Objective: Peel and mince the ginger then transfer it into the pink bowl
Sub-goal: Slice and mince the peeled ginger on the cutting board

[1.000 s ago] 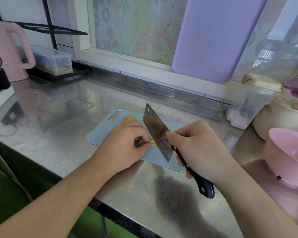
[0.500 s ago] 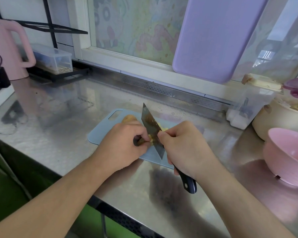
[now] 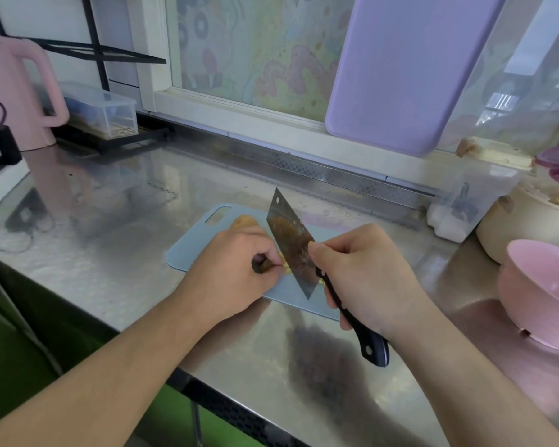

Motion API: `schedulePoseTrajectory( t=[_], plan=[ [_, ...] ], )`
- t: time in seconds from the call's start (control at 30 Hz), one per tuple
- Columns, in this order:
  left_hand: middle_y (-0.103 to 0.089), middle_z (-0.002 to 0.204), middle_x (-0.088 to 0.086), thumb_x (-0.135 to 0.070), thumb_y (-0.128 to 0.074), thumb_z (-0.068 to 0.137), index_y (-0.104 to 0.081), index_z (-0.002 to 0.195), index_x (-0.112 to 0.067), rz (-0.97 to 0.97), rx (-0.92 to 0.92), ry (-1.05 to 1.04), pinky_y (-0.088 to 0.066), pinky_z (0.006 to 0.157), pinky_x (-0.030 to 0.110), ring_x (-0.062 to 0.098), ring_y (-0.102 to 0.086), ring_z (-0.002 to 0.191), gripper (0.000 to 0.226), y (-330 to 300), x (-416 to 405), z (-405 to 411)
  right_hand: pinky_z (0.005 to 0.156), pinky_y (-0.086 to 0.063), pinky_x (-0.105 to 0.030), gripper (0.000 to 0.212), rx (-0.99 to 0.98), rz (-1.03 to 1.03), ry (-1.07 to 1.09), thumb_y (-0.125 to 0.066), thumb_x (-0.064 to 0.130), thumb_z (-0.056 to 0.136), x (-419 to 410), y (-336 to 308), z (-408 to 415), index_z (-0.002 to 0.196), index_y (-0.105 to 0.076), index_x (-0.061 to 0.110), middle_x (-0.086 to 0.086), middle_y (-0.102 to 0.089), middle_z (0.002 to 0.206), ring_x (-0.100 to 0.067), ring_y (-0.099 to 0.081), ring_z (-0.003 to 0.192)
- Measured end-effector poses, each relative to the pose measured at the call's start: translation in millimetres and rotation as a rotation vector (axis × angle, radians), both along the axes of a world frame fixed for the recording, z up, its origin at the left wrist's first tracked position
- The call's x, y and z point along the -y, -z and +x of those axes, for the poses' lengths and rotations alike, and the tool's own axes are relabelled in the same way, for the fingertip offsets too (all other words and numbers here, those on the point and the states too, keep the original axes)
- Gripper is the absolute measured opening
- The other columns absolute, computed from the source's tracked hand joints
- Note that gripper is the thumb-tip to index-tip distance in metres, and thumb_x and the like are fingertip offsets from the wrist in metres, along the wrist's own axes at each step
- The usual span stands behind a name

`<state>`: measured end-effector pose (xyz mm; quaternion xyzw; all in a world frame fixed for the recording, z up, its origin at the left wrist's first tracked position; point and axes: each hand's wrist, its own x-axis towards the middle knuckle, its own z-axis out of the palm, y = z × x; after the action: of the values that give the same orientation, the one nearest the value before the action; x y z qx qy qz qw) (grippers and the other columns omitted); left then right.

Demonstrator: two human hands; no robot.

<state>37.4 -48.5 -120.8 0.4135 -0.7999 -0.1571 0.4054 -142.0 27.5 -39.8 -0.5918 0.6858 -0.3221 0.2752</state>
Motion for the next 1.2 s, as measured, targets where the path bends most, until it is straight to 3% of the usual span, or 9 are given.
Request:
schedulePoseTrajectory(
  t=[0.3,0.57,0.67,0.8,0.97,1.2],
  plan=[
    [-0.066,0.084,-0.012,-0.018,-0.087,0.080,-0.080,0.078,-0.027,-0.002,0.001,-0.002,-0.057,0.075,0.037,0.008,-0.065,0.083,0.012,-1,0,-1,0.038,-0.040,-0.023,0.044,-0.063,0.076,-0.006,-0.054,0.023,0.101,-5,-6,2,0.059,-0.050,0.008,-0.015,-0.052,0.050,-0.024,-0.045,0.029],
    [-0.064,0.085,-0.012,-0.016,-0.087,0.080,-0.078,0.079,-0.027,0.008,-0.006,0.021,-0.057,0.076,0.033,0.009,-0.065,0.084,0.014,-1,0,0,0.040,-0.045,-0.032,0.046,-0.011,0.025,0.015,-0.055,0.026,0.102,6,7,6,0.059,-0.052,0.008,-0.014,-0.053,0.052,-0.027,-0.051,0.030],
    [-0.063,0.085,-0.012,-0.018,-0.086,0.083,-0.076,0.081,-0.026,-0.021,0.022,0.031,-0.056,0.077,0.037,0.009,-0.063,0.088,0.013,0,1,-2,0.039,-0.045,-0.030,0.046,0.002,0.002,0.032,-0.055,0.026,0.103,4,4,2,0.071,-0.058,-0.006,-0.013,-0.054,0.051,-0.026,-0.051,0.031],
    [-0.063,0.087,-0.013,-0.022,-0.086,0.083,-0.072,0.083,-0.029,-0.007,0.005,0.019,-0.059,0.081,0.038,0.008,-0.065,0.088,0.016,3,2,-2,0.040,-0.045,-0.031,0.043,0.005,-0.013,0.036,-0.056,0.029,0.104,-1,-4,-3,0.084,-0.069,-0.007,-0.011,-0.056,0.050,-0.025,-0.051,0.030],
    [-0.061,0.085,-0.013,-0.018,-0.084,0.084,-0.070,0.078,-0.025,-0.004,-0.007,0.022,-0.059,0.080,0.039,0.010,-0.064,0.086,0.016,3,2,-2,0.039,-0.043,-0.028,0.048,-0.003,-0.002,0.013,-0.056,0.028,0.105,-4,-4,-2,0.070,-0.058,-0.005,-0.014,-0.054,0.053,-0.026,-0.050,0.031],
    [-0.059,0.084,-0.013,-0.017,-0.083,0.084,-0.071,0.074,-0.025,-0.011,0.031,-0.006,-0.055,0.077,0.034,0.007,-0.061,0.084,0.017,1,1,-3,0.039,-0.045,-0.028,0.049,-0.008,0.008,0.002,-0.056,0.028,0.105,-5,-3,1,0.065,-0.060,-0.001,-0.015,-0.055,0.054,-0.027,-0.050,0.032]
  ],
)
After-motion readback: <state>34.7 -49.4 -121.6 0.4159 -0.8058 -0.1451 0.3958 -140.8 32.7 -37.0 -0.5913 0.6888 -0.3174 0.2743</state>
